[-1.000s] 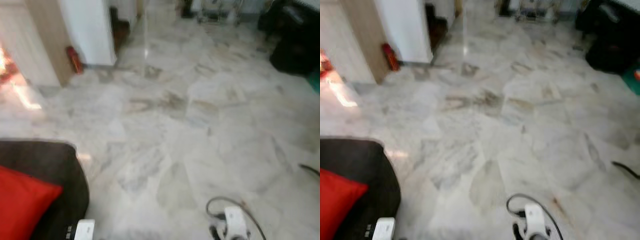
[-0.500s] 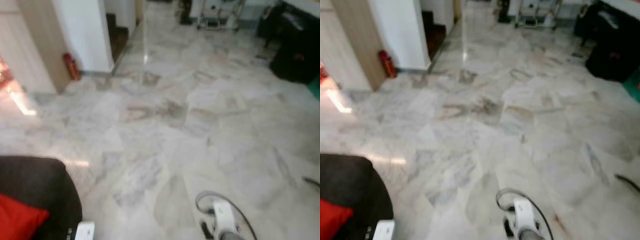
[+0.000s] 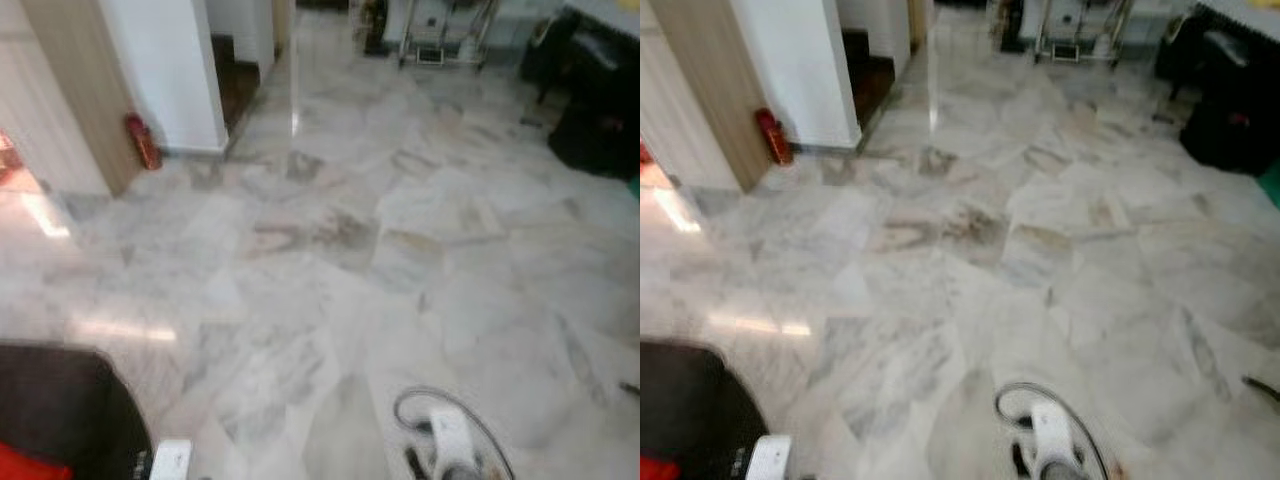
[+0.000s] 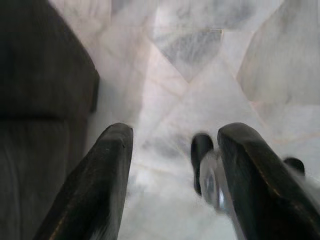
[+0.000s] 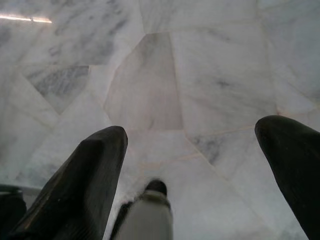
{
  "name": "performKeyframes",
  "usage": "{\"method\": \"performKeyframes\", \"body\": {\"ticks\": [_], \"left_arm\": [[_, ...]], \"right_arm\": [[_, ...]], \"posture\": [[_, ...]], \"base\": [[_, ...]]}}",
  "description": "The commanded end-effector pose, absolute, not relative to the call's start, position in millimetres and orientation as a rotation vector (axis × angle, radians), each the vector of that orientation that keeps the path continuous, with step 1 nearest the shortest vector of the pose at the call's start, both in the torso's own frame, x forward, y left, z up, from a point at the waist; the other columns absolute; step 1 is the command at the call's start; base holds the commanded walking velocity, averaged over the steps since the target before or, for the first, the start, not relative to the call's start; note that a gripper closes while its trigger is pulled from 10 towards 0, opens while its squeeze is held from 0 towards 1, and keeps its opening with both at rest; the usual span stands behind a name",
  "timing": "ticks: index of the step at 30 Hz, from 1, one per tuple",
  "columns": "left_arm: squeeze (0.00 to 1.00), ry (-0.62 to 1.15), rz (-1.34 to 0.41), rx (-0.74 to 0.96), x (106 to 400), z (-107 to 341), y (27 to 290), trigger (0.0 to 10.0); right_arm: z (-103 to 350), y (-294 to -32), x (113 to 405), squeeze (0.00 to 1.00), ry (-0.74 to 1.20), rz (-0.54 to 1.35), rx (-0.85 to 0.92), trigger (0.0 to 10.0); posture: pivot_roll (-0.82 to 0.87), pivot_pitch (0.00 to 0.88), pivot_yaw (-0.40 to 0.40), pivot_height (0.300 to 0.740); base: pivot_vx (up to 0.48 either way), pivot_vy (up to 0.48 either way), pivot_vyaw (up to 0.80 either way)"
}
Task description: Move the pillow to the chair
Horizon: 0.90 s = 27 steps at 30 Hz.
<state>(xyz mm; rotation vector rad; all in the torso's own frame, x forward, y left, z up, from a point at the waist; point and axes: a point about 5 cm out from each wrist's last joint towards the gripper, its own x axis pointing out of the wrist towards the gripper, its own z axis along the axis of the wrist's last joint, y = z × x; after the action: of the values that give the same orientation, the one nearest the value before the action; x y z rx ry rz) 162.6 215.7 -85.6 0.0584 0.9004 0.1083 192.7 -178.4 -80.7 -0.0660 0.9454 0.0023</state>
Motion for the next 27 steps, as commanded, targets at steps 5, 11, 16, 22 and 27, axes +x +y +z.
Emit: {"method": "performKeyframes", "body": {"ticks": [5,11,16,22,27], "left_arm": [[0.0,0.92,0.105,0.049,159.1,-87.9,213.3,10.0],[0.0,0.919,0.103,0.051,159.6,-87.5,214.4,10.0],[0.0,0.915,0.1,0.052,161.3,-86.9,213.7,10.0],[0.0,0.912,0.1,0.051,162.6,-86.5,213.0,10.0],[0.0,0.912,0.1,0.051,162.6,-86.5,213.0,10.0]], "right_arm": [[-81.4,-188.4,189.0,0.0,0.952,-0.025,-0.079,10.0],[-81.1,-188.0,189.8,0.0,0.95,-0.027,-0.076,10.0],[-80.9,-187.7,190.2,0.0,0.949,-0.031,-0.073,10.0],[-80.6,-188.0,190.8,0.0,0.946,-0.038,-0.064,10.0],[-80.6,-188.0,190.8,0.0,0.946,-0.038,-0.064,10.0]], "posture": [[0.02,0.005,0.001,0.74],[0.01,0.009,0.006,0.74],[0.02,0.018,0.009,0.74],[0.02,0.026,0.01,0.74],[0.02,0.026,0.01,0.74]], "base": [[0.303,0.0,0.0],[0.302,0.0,0.0],[0.302,0.0,0.0],[0.3,0.0,0.0],[0.3,0.0,0.0]]}}
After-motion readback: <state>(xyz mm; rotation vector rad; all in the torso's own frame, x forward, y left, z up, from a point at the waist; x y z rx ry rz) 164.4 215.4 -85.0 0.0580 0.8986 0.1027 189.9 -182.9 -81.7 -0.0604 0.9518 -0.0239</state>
